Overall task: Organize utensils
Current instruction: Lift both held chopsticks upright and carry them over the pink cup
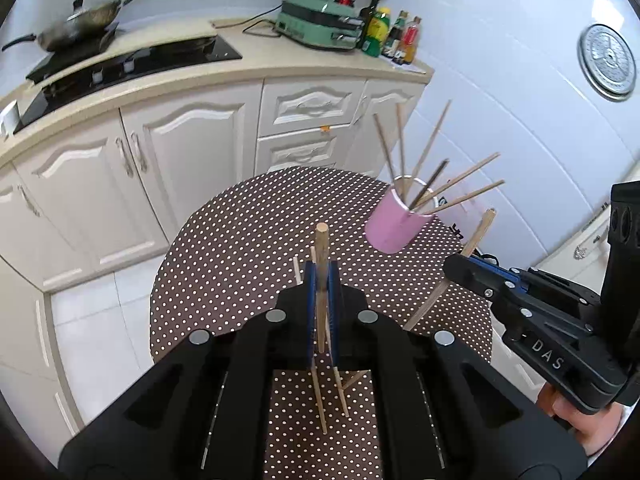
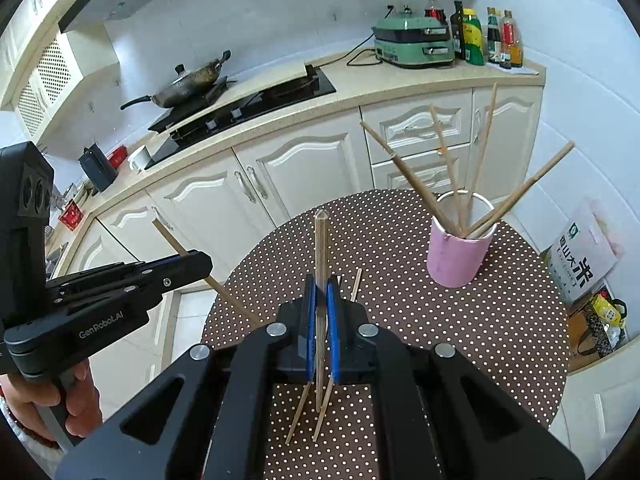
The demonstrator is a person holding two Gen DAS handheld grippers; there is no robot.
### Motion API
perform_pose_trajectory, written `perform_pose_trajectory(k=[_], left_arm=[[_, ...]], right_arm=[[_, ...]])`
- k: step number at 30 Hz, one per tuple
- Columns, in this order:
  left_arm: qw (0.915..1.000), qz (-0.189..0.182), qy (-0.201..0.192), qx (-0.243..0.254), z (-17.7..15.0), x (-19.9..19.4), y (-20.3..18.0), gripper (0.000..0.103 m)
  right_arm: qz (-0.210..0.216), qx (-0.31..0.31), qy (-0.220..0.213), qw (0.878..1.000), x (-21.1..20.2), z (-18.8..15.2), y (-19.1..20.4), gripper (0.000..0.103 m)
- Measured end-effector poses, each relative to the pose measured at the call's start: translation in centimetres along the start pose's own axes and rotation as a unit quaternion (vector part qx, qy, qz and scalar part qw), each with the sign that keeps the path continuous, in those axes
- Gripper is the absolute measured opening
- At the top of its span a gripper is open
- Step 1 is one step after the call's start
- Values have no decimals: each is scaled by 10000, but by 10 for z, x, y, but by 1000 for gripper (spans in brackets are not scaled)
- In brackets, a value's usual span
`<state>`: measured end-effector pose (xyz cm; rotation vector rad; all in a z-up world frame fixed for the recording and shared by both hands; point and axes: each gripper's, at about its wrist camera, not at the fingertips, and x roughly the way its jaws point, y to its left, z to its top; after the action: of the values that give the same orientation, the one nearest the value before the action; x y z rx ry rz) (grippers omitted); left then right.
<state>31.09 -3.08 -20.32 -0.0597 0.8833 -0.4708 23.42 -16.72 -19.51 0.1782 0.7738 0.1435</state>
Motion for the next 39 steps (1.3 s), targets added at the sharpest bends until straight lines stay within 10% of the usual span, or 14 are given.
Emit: perform_pose_trajectory(k=[39], left_arm=[[9898,-817,-946,678,67,-40,-80,6]], right_arm=[[-424,695,-1232,9890,-94,33,-60,4]])
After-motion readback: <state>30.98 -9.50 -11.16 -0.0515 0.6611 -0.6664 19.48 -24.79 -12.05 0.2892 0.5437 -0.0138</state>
